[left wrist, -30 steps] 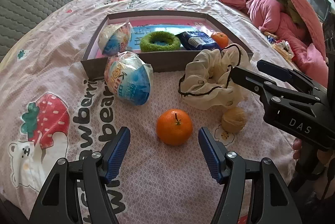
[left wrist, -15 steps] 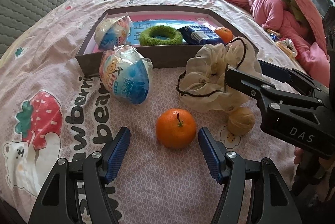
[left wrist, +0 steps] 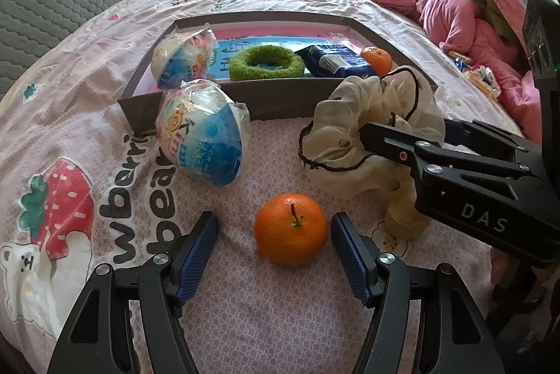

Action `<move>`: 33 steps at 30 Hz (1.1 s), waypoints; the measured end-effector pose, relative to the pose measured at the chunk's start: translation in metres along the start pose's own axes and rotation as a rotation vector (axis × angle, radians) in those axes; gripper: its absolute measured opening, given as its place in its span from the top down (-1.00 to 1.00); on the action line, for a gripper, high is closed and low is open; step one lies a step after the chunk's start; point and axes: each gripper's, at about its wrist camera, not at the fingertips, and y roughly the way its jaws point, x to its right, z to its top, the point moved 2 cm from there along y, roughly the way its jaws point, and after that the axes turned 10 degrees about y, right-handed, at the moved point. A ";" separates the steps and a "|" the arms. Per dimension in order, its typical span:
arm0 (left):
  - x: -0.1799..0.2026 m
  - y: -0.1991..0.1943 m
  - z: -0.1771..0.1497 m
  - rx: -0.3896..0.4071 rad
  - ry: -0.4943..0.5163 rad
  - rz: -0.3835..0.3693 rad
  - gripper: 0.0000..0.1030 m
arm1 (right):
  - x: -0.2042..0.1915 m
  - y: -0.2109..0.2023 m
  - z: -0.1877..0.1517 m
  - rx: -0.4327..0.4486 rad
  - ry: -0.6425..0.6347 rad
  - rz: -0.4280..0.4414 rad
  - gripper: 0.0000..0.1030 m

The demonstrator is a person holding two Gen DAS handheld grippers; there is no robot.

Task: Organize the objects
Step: 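Move the left tool to the orange while the right tool moves to the cream mesh pouf, then close the left tool on the orange while the right tool grasps the cream pouf, then lift and carry the orange and the pouf over the pink book box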

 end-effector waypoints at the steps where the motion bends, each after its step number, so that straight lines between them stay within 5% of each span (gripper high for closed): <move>1: -0.001 0.000 0.000 0.003 -0.004 -0.003 -0.34 | -0.001 0.000 0.000 -0.004 -0.003 0.007 0.02; 11: 0.004 0.000 0.004 0.018 0.006 -0.021 0.24 | -0.007 -0.002 -0.002 -0.001 -0.037 0.019 0.55; 33: 0.007 -0.047 0.024 0.143 0.035 -0.023 0.26 | 0.005 -0.037 0.016 0.141 0.007 0.035 0.65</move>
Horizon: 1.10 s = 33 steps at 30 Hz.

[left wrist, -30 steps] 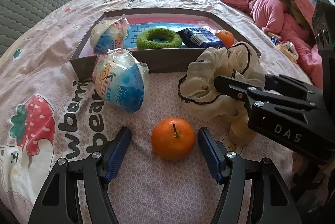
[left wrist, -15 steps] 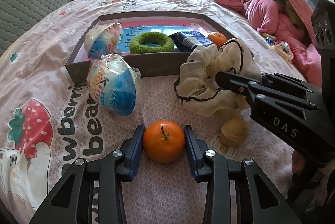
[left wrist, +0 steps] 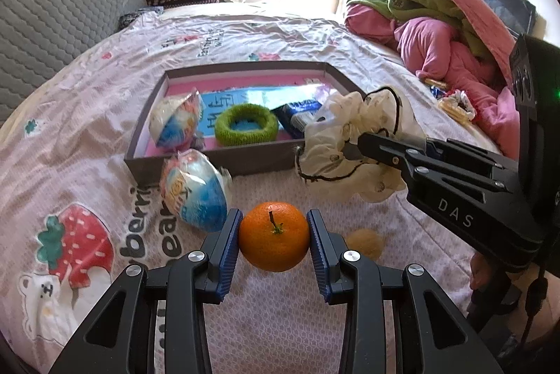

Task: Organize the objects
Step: 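Lift and carry the orange and the pouf over the pink book box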

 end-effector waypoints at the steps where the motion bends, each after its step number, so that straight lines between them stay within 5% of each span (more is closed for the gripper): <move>1: 0.000 -0.001 0.002 0.004 -0.001 0.004 0.26 | 0.001 -0.001 0.001 0.003 0.002 -0.001 0.65; 16: -0.025 0.001 0.048 0.055 0.001 0.030 0.26 | 0.005 -0.013 0.018 0.086 0.006 -0.016 0.65; 33: -0.054 0.059 0.095 0.049 0.025 0.043 0.25 | 0.018 0.019 0.049 0.093 -0.004 -0.069 0.65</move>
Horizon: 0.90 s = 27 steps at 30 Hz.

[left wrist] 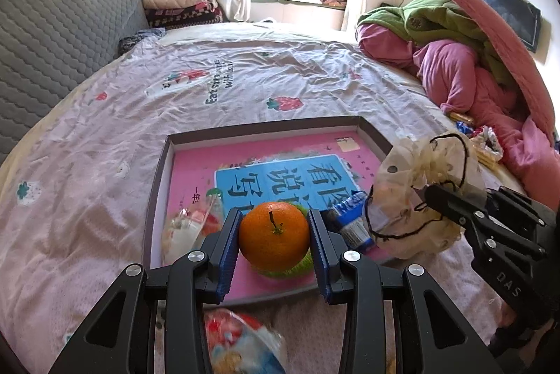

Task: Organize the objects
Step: 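Lift and carry the orange and the pouf over the pink book box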

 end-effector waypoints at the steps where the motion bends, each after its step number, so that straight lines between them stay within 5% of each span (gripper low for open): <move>1: -0.001 0.004 0.000 -0.004 -0.003 -0.003 0.25 | 0.000 0.002 0.000 -0.003 -0.004 0.000 0.65; 17: -0.007 0.042 0.003 -0.055 -0.023 -0.020 0.25 | -0.004 0.049 0.004 -0.041 -0.043 -0.038 0.64; 27: -0.003 0.050 -0.004 -0.079 -0.018 -0.026 0.25 | -0.002 0.047 0.005 -0.030 -0.033 -0.058 0.19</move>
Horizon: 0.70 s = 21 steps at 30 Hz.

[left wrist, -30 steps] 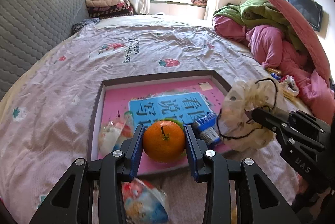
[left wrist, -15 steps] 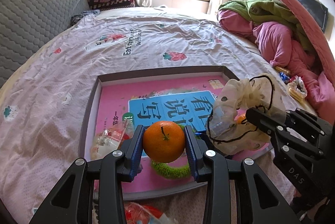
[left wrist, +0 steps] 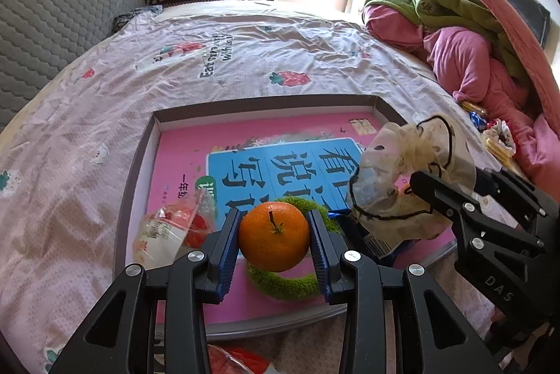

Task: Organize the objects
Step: 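Lift and carry the orange and the pouf over the pink book box, then lower the orange onto the green ring while the right tool drops the pouf in the box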

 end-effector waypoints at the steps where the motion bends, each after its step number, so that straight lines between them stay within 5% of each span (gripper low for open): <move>1: 0.000 0.001 -0.001 -0.002 0.003 0.000 0.25 | 0.000 -0.001 0.000 0.002 0.002 0.002 0.15; 12: 0.005 0.007 -0.006 -0.025 0.011 -0.004 0.24 | 0.005 -0.005 0.003 0.014 0.006 -0.026 -0.13; 21: 0.006 0.007 -0.007 -0.027 0.013 -0.005 0.24 | 0.017 -0.009 0.007 0.027 0.027 -0.064 -0.15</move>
